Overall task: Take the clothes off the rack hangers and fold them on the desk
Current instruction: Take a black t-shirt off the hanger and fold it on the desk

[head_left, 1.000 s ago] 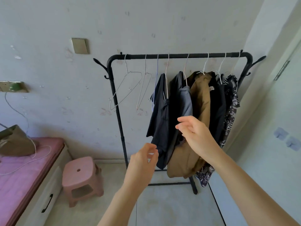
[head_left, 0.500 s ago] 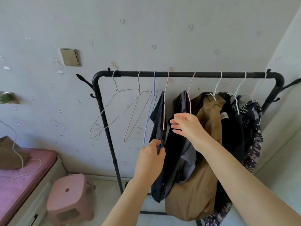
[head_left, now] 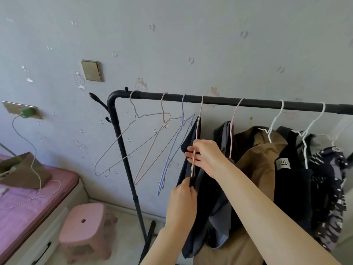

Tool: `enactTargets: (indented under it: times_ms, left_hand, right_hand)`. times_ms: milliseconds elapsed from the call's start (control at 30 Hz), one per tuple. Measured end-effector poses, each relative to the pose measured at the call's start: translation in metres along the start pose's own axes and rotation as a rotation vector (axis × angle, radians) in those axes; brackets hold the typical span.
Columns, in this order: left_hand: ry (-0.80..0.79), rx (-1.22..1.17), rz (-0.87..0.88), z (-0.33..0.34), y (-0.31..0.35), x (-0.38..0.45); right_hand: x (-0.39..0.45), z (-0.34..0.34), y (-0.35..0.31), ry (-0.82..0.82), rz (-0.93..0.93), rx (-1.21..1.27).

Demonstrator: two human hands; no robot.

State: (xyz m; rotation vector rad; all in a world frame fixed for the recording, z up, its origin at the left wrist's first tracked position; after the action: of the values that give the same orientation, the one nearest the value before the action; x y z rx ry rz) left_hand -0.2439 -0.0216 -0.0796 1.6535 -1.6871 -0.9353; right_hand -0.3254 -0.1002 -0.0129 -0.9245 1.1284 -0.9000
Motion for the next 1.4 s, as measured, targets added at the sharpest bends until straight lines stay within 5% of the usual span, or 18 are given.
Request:
enactTargets:
  times_ms: [467,633,967,1133,1400]
  left_hand:
    - [0.026,-0.336,0.102,0.002,0.031,-0.011]
    - [-0.237,-0.435,0.136,0.021,0.028,-0.031]
    - [-0.314,-0.102,0.227,0.018,0.024,-0.060]
    - [-0.179,-0.016,0.111,-0.010,0.006,-0.078]
    - [0.069,0.244,0.019,-0.031,0.005,-0.140]
  right_hand:
    - [-0.032,-0.015,-0.026,-0.018,-0.153,0.104]
    - [-0.060,-0.023,-0.016,0.087,-0.162,-0.054]
    - [-0.148,-0.026,0.020,0.099,-0.136,-0.258]
    - [-0.202,-0.028,0.049,0.188,0.024,-0.547]
    - [-0.266,-0.031,0.057,0.367,-0.054,-0.979]
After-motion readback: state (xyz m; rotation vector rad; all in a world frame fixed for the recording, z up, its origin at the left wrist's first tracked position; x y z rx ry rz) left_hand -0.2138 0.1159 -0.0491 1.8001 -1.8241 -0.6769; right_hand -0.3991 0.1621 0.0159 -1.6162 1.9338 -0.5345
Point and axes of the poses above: each hand's wrist, its own x-axis towards the middle knuckle, its own z-axis out of the palm, y = z × x, the point moved 6 cm from there along x, towards the middle knuckle, and after that the axes turned 13 degrees about -y, right-handed, at the moved point
